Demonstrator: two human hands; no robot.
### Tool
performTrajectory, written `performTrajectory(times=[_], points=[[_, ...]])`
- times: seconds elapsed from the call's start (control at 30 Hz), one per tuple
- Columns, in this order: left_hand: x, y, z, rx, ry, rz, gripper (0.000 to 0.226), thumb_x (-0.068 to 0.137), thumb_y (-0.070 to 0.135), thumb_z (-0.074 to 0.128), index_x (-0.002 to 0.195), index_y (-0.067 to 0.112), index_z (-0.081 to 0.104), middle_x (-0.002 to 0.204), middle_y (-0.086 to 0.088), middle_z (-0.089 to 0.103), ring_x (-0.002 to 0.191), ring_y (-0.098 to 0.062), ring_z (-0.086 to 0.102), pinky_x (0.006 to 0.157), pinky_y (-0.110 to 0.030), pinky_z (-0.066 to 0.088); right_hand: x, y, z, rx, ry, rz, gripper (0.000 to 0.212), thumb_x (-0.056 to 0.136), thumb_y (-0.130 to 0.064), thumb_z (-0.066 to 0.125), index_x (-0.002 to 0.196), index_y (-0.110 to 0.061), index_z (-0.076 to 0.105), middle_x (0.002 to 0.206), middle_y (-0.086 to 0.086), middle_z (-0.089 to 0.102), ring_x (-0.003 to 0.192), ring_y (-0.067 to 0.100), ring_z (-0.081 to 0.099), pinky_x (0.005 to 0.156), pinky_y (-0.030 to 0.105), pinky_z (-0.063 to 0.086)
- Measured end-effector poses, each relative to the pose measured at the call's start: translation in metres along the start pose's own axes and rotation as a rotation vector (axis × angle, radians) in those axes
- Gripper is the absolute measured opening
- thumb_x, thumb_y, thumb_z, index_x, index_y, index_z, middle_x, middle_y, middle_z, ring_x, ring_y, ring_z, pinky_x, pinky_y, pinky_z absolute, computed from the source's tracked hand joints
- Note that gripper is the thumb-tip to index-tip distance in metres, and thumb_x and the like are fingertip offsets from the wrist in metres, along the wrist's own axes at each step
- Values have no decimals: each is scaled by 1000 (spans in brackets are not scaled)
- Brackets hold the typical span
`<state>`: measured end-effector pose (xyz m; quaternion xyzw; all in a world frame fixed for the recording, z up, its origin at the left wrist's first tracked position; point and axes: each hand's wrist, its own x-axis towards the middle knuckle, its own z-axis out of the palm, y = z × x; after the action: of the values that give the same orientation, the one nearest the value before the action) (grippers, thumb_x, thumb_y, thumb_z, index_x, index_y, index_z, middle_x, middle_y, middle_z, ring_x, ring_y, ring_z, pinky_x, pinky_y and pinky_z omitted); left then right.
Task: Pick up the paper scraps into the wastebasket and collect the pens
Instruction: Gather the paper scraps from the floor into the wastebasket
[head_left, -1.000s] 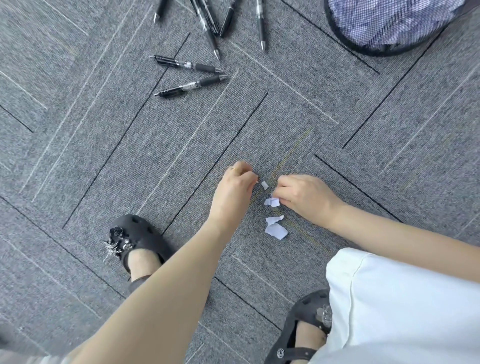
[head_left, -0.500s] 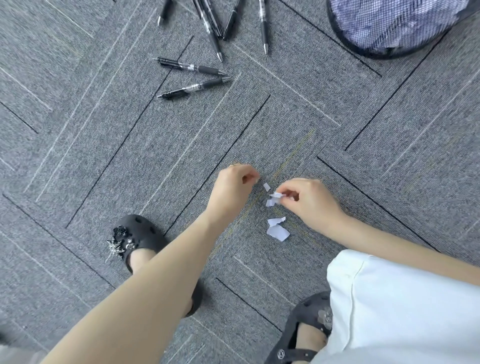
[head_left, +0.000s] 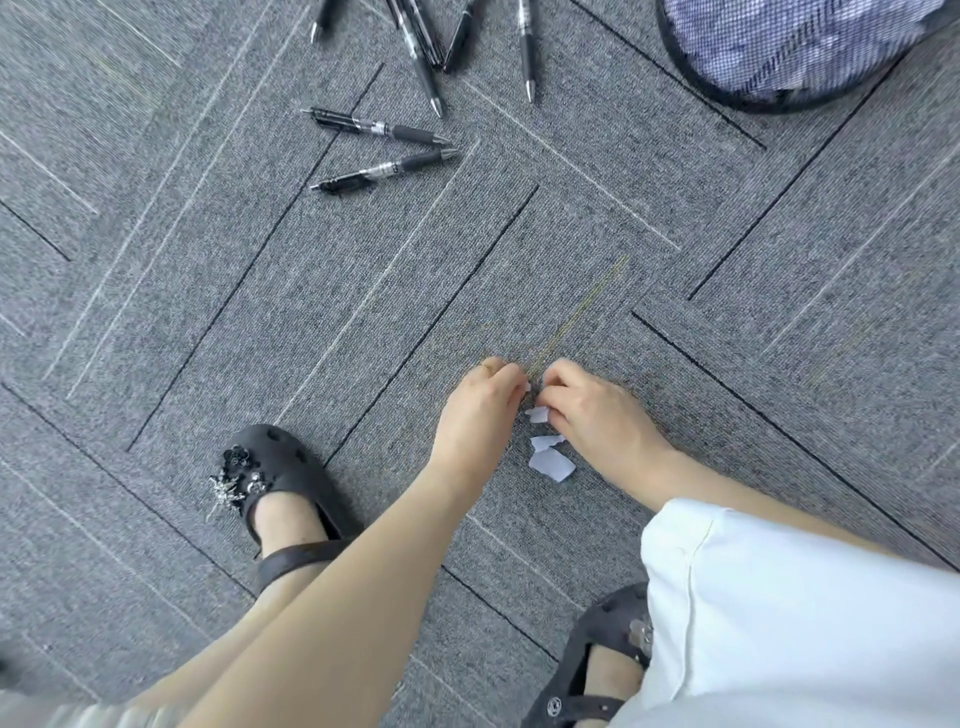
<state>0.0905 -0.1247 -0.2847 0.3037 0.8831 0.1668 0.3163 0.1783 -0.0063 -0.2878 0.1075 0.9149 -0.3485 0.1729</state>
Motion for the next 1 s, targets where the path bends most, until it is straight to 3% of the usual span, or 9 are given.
performTrajectory(times=[0.13,0.27,0.4,0.5,0.6,0.8,0.9,1.0], points=[[5,2,-5,-54,-20,-47,15,93,14,48,89,5,59,88,-4,56,77,-18,48,66,-31,40,-6,12,-4,174,-6,33,13,90,-12,53,90,-7,64,90,7,59,79,23,56,62,28,36],[13,13,-12,-75,-150,27,13,92,13,49,96,7,59,92,-1,55,80,-13,45,72,-30,42,-25,29,-22,466,250,343,7,85,-17,62,88,-16,68,75,-8,61,66,3,54,57,15,41],[19,33,-4,-47,-148,51,14,94,13,46,97,5,58,92,-5,58,82,-19,51,72,-30,44,-42,39,-33,679,406,539,4,83,-19,65,81,-21,68,69,-1,66,59,9,56,62,29,48],[19,36,6,12,-105,19,15,95,13,43,101,4,54,95,-10,58,82,-27,55,69,-37,46,-50,36,-33,730,455,590,7,82,-17,66,78,-23,67,68,0,66,56,7,54,60,27,48],[14,32,11,86,-91,98,15,93,9,45,104,5,55,97,-10,56,82,-27,54,63,-34,43,-53,33,-32,701,464,622,4,82,-18,66,83,-16,69,71,4,68,60,14,58,60,26,47],[9,35,11,120,-102,104,10,84,4,58,93,2,56,92,-8,54,79,-26,53,63,-36,46,-57,36,-40,733,495,626,3,83,-18,65,83,-18,68,70,4,66,59,11,53,58,27,46],[13,41,9,28,-85,16,14,91,12,51,98,5,60,98,-7,58,81,-23,55,69,-33,47,-57,40,-50,777,527,663,5,83,-15,64,86,-14,69,68,-3,64,56,1,53,56,17,44],[19,50,-2,-89,-102,-129,16,93,13,48,99,7,62,97,-5,62,72,-15,55,66,-25,47,-53,32,-68,979,556,707,8,84,-9,62,90,-10,67,72,-7,63,53,-10,55,53,3,41]])
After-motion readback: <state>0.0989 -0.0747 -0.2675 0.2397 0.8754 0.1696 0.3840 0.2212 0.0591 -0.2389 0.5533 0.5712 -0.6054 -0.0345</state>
